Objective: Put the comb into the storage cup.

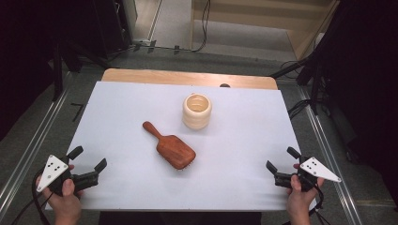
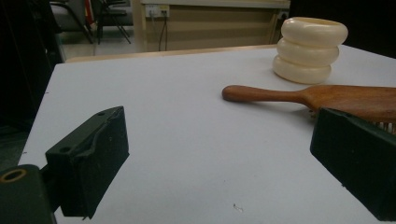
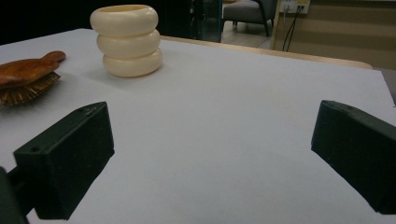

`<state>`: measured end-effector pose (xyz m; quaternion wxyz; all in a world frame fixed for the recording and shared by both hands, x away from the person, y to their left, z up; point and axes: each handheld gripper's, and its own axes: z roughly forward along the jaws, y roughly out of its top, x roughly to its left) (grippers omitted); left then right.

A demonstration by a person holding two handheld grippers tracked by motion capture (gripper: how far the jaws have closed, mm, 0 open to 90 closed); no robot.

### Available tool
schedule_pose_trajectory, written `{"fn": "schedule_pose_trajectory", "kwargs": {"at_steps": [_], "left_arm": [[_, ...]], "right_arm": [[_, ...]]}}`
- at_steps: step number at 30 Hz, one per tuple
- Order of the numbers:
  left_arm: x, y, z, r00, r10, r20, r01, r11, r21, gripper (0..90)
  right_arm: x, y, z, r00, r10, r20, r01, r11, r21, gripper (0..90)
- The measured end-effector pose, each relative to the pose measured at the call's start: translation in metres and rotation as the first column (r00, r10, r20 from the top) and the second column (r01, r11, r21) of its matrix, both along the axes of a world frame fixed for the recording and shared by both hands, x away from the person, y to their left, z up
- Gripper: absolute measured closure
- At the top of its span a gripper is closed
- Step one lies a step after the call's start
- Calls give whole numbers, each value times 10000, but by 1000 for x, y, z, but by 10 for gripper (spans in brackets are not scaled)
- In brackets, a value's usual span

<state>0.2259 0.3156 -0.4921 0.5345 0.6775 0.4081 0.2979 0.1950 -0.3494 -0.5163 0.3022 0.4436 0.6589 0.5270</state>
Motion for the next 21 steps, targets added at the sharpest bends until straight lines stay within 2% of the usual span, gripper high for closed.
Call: {"fn": "schedule_pose_trajectory", "kwargs": {"at_steps": [3, 4, 6, 8, 9, 11, 12, 13, 16, 17, 18, 19, 20, 21], "left_arm": [[0, -1, 1, 9999, 89, -81, -89, 10000, 22, 48], [0, -3, 2, 9989, 432, -180, -428, 9988, 239, 48], [0, -5, 3, 9990, 371, -254, -365, 9990, 239, 48], [1, -9, 7, 9987, 79, -499, -63, 9994, 328, 50], [1, -9, 7, 9987, 79, -499, -63, 9994, 328, 69], [3, -16, 13, 9970, -235, -741, 268, 9987, 441, 107], [3, -16, 13, 9970, -235, -741, 268, 9987, 441, 142], [4, -20, 18, 9960, -456, -770, 486, 9981, 381, 149], [4, -24, 25, 9951, -550, -816, 577, 9979, 308, 152], [5, -26, 28, 9948, -538, -866, 564, 9980, 281, 178], [5, -27, 32, 9944, -605, -865, 635, 9975, 324, 340], [6, -29, 38, 9927, -680, -993, 736, 9958, 539, 458], [6, -29, 38, 9927, -680, -993, 736, 9958, 539, 558], [8, -30, 41, 9892, -822, -1217, 898, 9943, 579, 623]], "right_arm": [[0, 0, 0, 10000, 54, 52, -54, 10000, -55, 0], [0, 0, 0, 9999, 78, 65, -77, 9999, -84, 0], [0, 1, 0, 9999, 120, 68, -120, 9999, -71, 0], [0, 1, 0, 9999, 121, 44, -121, 9999, -83, 0], [0, 1, 0, 9999, 121, 44, -121, 9999, -83, 0], [0, 0, 0, 10000, 73, 37, -73, 10000, -30, 0], [0, 0, 0, 10000, 73, 37, -73, 10000, -30, 0], [0, 0, 0, 10000, 11, 33, -12, 10000, 16, 0], [0, 0, 0, 10000, 31, 52, -31, 10000, -50, 0], [0, 0, 0, 10000, 56, 40, -56, 10000, -67, 0], [0, 1, 0, 10000, 82, 8, -81, 9999, -106, 0], [0, 2, 0, 10000, 76, -3, -77, 9999, -112, 0], [0, 2, 0, 10000, 76, -3, -77, 9999, -112, 0], [0, 2, 0, 9999, 123, 0, -123, 9999, -113, 0]]}}
